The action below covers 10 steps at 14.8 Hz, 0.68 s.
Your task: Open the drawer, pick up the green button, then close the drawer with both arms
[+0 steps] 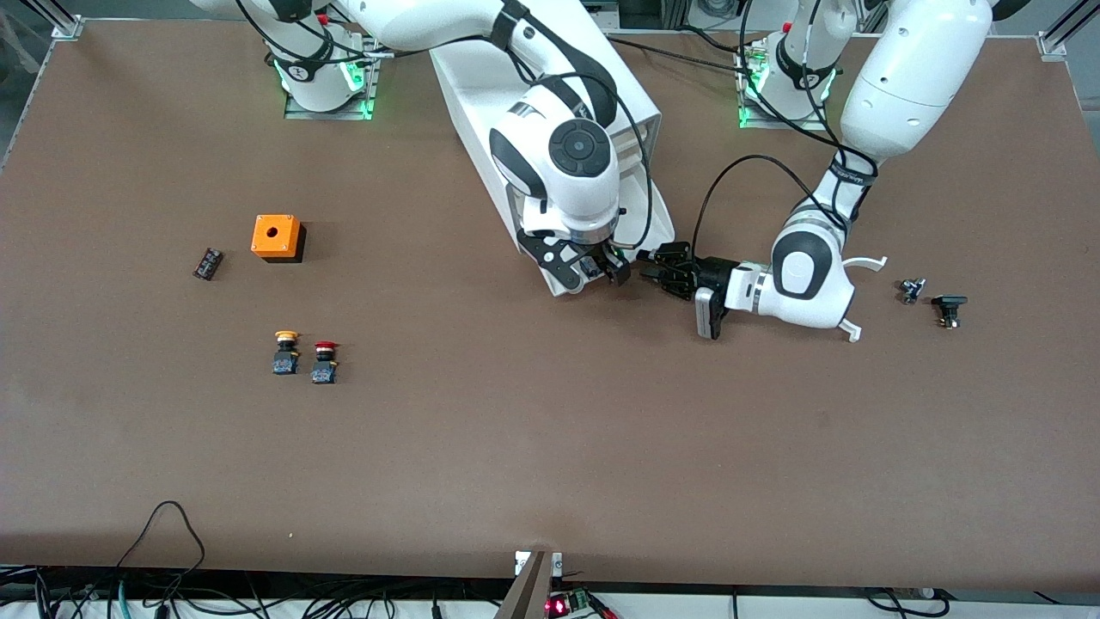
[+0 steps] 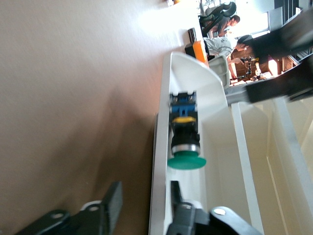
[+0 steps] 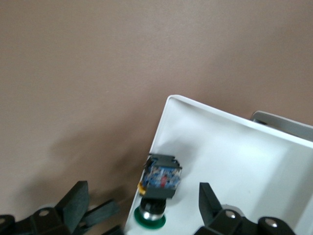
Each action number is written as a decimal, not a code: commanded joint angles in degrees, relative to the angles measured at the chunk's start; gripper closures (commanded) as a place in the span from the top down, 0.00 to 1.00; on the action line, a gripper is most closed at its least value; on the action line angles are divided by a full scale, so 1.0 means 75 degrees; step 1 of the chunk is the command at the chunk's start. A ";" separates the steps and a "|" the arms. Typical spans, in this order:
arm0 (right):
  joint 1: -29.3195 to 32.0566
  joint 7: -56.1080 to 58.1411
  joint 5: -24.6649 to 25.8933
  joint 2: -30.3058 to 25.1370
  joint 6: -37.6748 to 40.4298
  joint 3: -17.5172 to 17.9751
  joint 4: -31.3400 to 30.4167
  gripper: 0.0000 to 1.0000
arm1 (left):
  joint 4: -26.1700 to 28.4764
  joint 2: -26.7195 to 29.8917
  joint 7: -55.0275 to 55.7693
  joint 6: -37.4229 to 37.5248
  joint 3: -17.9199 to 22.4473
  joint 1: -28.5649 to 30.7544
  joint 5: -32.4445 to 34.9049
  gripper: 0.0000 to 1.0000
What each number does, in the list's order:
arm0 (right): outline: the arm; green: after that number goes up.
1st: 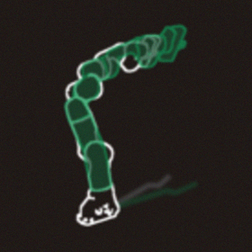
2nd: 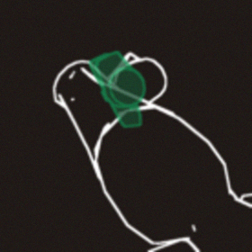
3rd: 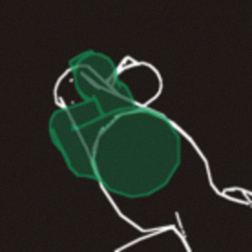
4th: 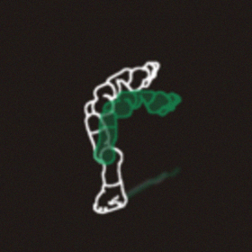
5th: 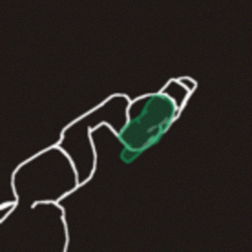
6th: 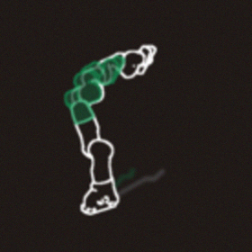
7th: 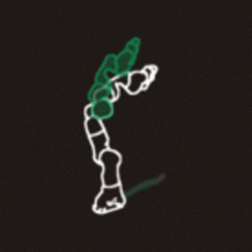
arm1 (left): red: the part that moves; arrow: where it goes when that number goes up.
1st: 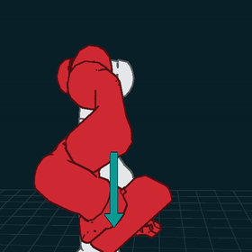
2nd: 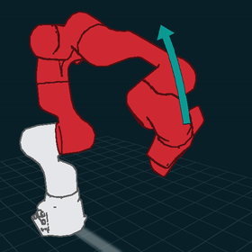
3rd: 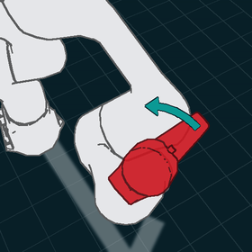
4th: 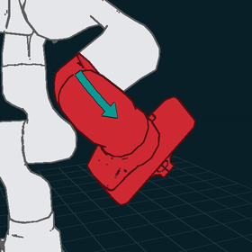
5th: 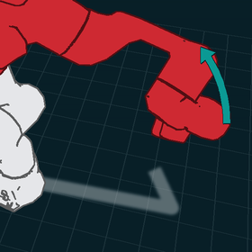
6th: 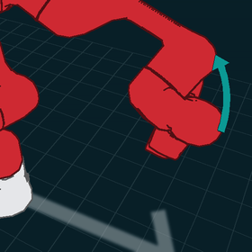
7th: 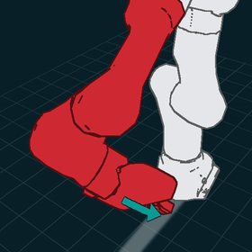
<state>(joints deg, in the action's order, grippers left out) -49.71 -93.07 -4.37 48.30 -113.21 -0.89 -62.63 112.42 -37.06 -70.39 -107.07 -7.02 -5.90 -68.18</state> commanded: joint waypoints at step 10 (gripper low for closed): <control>-0.0286 -0.0189 0.0266 0.0404 -0.0363 -0.0022 0.0019 0.71 | -0.1699 0.1014 0.4270 0.1713 0.0022 0.0552 0.3064 1.00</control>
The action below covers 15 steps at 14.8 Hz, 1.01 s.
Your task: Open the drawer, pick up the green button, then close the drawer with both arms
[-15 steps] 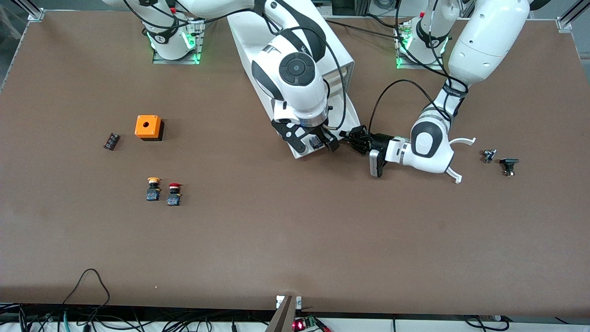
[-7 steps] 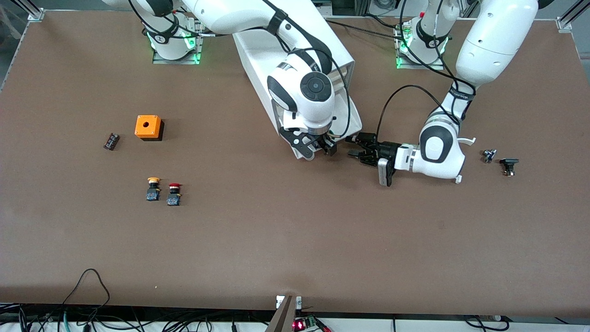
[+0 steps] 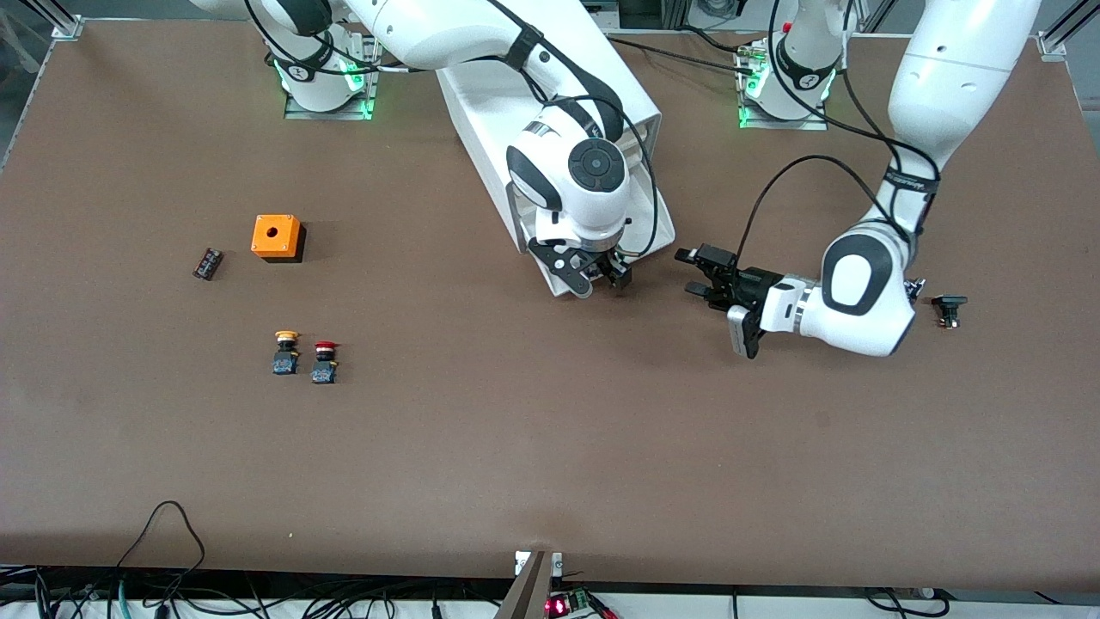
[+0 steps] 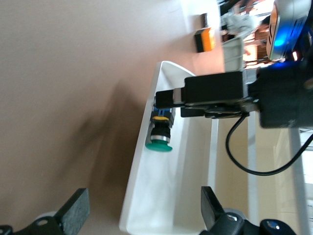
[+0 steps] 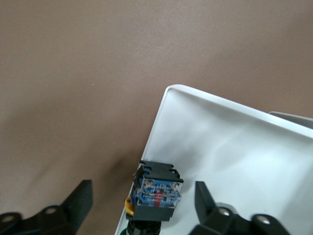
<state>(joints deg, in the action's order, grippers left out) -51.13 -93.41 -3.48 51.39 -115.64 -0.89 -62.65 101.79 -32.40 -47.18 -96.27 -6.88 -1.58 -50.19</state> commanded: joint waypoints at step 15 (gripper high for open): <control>0.0196 0.0418 0.0077 -0.0301 0.0756 -0.0021 0.0512 0.00 | -0.2007 0.1215 0.9323 0.0944 -0.0126 -0.1160 0.5835 1.00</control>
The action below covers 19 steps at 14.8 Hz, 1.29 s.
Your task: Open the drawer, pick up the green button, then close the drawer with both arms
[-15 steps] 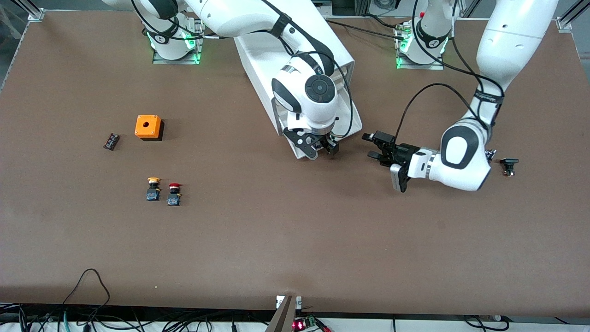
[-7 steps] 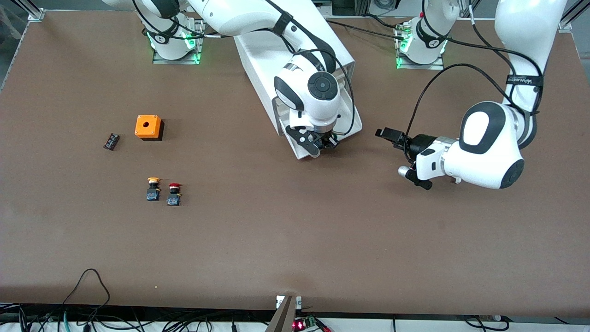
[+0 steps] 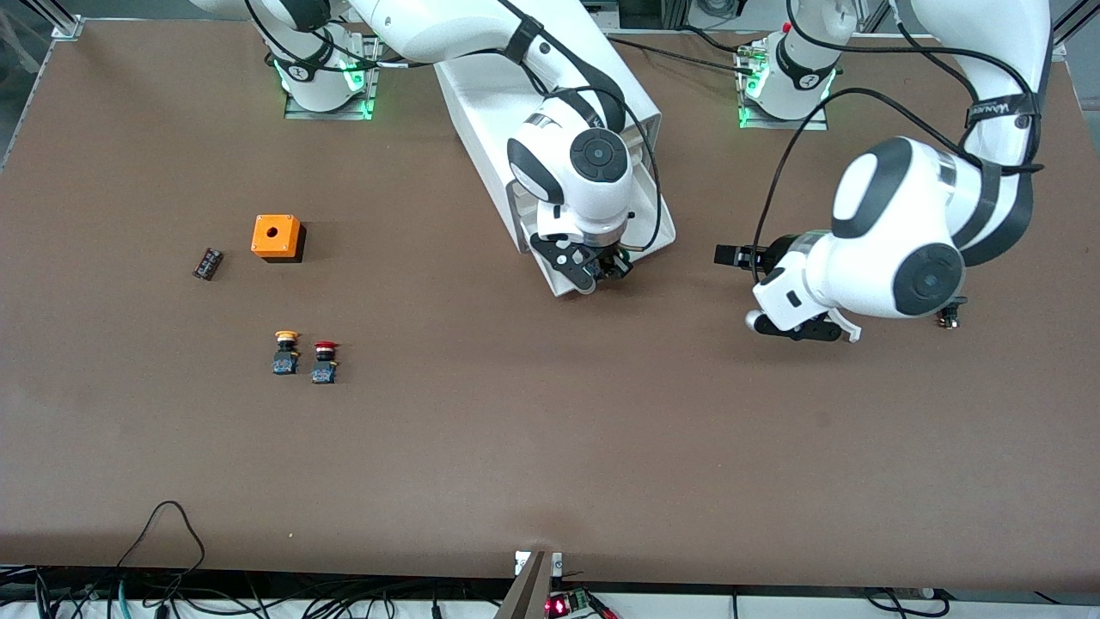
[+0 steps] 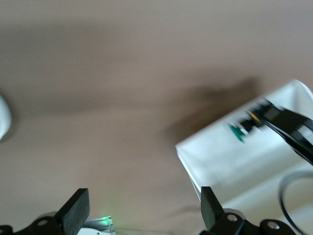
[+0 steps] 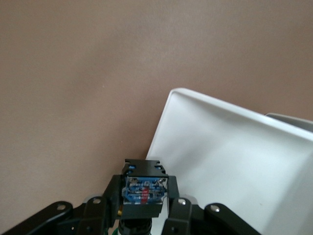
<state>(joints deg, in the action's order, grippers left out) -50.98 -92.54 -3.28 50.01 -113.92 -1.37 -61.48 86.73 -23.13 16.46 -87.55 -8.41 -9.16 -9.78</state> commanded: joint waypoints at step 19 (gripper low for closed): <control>0.3175 0.9978 0.0004 -0.1079 0.1703 -0.0017 -0.0449 0.00 | 0.4197 -0.0127 0.5280 -0.6562 -0.1010 -0.1578 0.0378 1.00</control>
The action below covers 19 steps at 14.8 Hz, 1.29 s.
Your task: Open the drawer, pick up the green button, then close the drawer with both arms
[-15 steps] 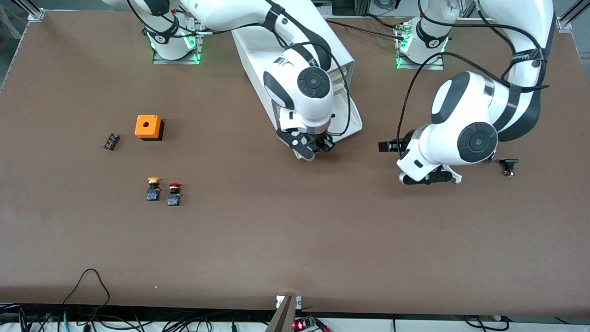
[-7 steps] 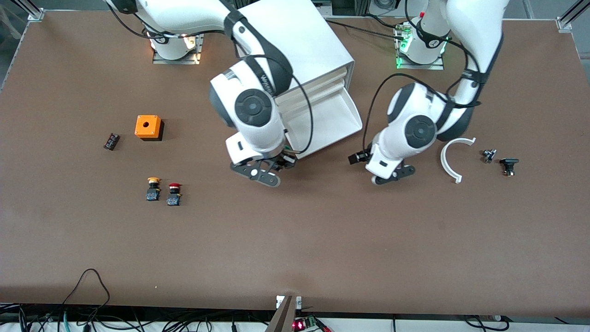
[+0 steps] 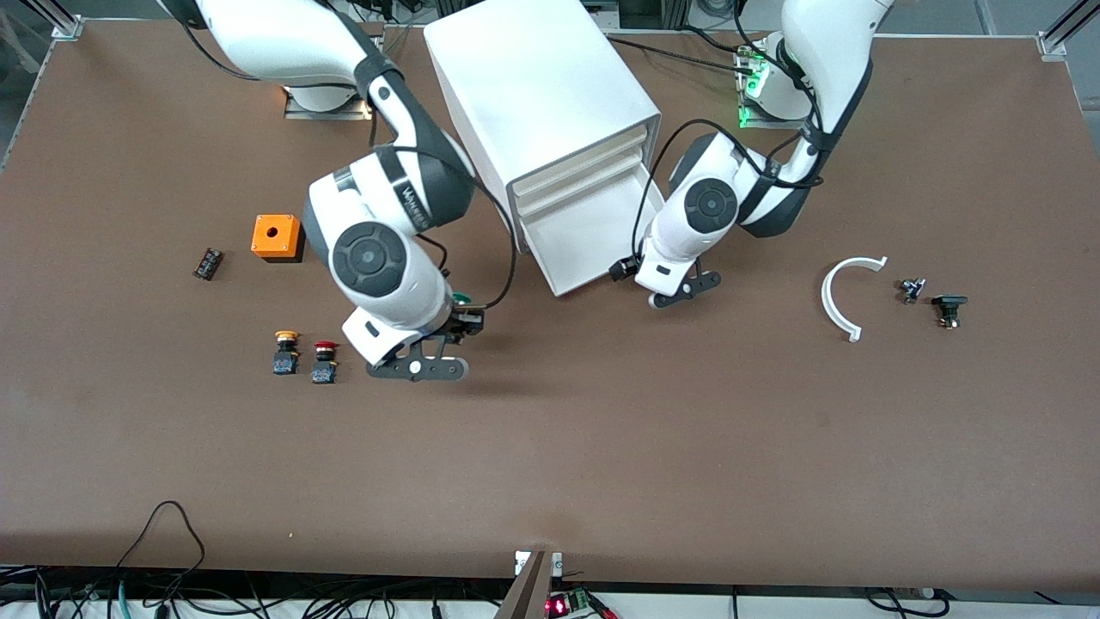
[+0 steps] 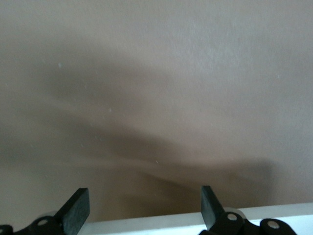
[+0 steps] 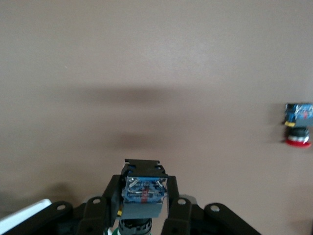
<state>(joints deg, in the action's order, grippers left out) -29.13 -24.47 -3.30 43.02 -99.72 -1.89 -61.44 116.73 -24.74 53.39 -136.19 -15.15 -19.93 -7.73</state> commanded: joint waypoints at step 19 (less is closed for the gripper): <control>0.1809 0.3134 0.0064 0.0076 -0.2829 -0.0029 -0.3012 0.11 | 0.0362 0.0053 0.1670 0.0007 -0.1671 -0.0191 0.0012 1.00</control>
<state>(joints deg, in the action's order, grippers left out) -15.76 -0.57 -3.22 44.19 -120.11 -2.44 -83.28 118.79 -24.73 65.04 -136.17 -26.71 -21.28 -7.73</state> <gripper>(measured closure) 0.586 0.000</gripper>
